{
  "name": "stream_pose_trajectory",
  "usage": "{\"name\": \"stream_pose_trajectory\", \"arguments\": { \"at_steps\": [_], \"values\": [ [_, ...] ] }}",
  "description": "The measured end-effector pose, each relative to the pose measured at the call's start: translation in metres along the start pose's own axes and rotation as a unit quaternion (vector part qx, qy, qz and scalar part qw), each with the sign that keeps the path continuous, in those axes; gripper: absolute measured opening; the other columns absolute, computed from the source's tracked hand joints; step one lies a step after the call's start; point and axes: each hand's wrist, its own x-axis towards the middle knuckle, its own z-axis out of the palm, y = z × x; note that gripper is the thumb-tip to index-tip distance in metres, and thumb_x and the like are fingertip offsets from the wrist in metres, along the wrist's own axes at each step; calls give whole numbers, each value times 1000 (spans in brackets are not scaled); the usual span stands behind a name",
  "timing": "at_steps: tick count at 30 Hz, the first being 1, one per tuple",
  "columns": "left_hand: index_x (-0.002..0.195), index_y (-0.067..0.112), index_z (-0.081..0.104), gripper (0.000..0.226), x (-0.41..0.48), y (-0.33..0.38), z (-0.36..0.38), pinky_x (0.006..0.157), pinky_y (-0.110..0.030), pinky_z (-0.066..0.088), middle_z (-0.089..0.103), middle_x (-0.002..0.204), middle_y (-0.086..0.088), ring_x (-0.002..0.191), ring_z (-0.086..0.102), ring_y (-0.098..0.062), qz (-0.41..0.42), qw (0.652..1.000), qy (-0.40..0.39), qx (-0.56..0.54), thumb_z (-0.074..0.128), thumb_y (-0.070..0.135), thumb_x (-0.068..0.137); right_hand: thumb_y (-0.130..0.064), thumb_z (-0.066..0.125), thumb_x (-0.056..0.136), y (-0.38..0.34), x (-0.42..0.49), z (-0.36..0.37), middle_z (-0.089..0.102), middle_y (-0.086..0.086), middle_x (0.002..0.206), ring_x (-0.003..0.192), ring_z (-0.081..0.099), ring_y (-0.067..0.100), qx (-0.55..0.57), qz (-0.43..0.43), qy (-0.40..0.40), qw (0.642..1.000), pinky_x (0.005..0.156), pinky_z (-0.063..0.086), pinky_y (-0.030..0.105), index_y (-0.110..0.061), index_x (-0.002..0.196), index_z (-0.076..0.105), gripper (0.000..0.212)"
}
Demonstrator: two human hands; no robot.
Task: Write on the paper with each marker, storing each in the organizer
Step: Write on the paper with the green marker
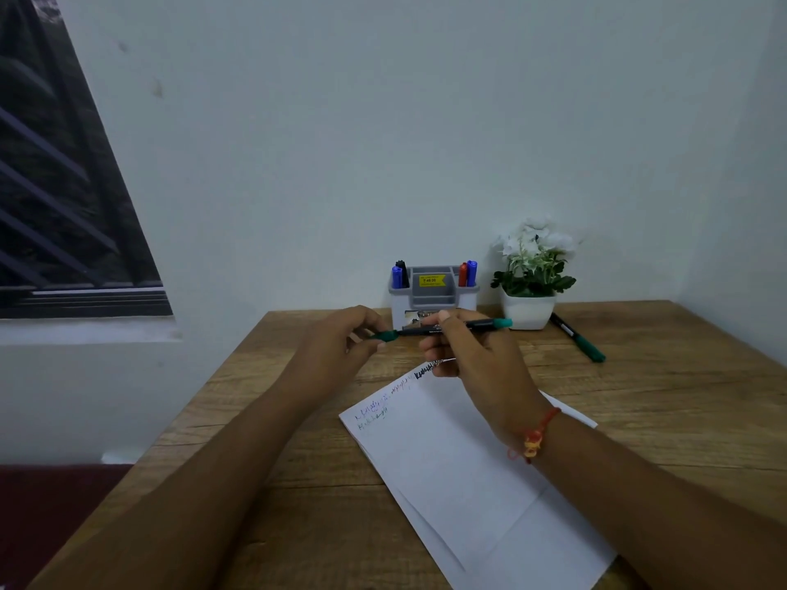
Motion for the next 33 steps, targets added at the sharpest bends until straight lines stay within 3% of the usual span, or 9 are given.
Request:
{"name": "stream_pose_trajectory", "arguments": {
  "at_steps": [4, 11, 17, 19, 21, 23, 30, 33],
  "values": [
    [91, 38, 61, 23, 0, -1, 1, 68, -13, 44, 65, 91, 17, 84, 61, -3, 1, 1000, 1, -2, 71, 17, 87, -19, 54, 102, 2, 1, 0, 74, 9, 78, 68, 68, 10, -2, -5, -7, 1000, 56, 54, 20, -5, 104, 76, 26],
    [97, 31, 67, 23, 0, 2, 3, 72, -7, 45, 65, 94, 14, 86, 59, 0, 41, 999, -10, -6, 73, 12, 84, -18, 59, 100, 4, 3, -2, 76, 13, 82, 69, 71, 12, 3, -2, -21, 1000, 57, 55, 22, -7, 97, 65, 13],
    [101, 24, 72, 18, -1, 6, 4, 75, -4, 44, 69, 97, 12, 91, 62, 2, 55, 998, -3, -5, 73, 14, 85, -25, 67, 96, 6, 4, -5, 72, 4, 73, 65, 66, 7, -2, -4, -31, 1000, 55, 52, 20, -6, 101, 73, 20],
    [103, 24, 72, 17, -2, 8, 4, 76, -12, 48, 71, 93, 11, 91, 63, -3, 44, 999, -14, -5, 70, 17, 88, -26, 69, 94, 7, 4, -7, 72, 3, 73, 65, 65, 7, 4, 4, -27, 1000, 57, 52, 20, -6, 101, 74, 22],
    [104, 25, 72, 15, -4, 9, 5, 79, -34, 53, 73, 91, 1, 86, 65, -15, 35, 998, -43, 5, 65, 19, 92, -26, 70, 93, 9, 6, -8, 72, 4, 74, 66, 64, 7, 9, 16, -30, 999, 57, 52, 21, -6, 101, 75, 22],
    [102, 25, 71, 14, -6, 10, 4, 79, -44, 52, 72, 88, -1, 84, 65, -21, 29, 998, -64, 7, 62, 19, 93, -24, 70, 93, 10, 6, -9, 71, 6, 75, 66, 63, 8, 17, 28, -37, 999, 58, 53, 20, -4, 100, 75, 21],
    [93, 31, 70, 18, -7, 17, 1, 77, -23, 51, 72, 83, 6, 78, 65, -3, -14, 994, -72, -84, 64, 14, 92, -18, 69, 94, 10, 11, -15, 72, 10, 81, 70, 66, 8, 18, 14, -70, 997, 61, 54, 19, -1, 105, 73, 21],
    [91, 28, 72, 17, -9, 20, 2, 72, -13, 49, 72, 80, 7, 74, 63, 0, -30, 990, -38, -130, 66, 13, 90, -17, 69, 93, 7, 14, -14, 74, 10, 82, 70, 68, 8, 72, 44, -77, 993, 59, 56, 17, 1, 108, 73, 23]
  ]
}}
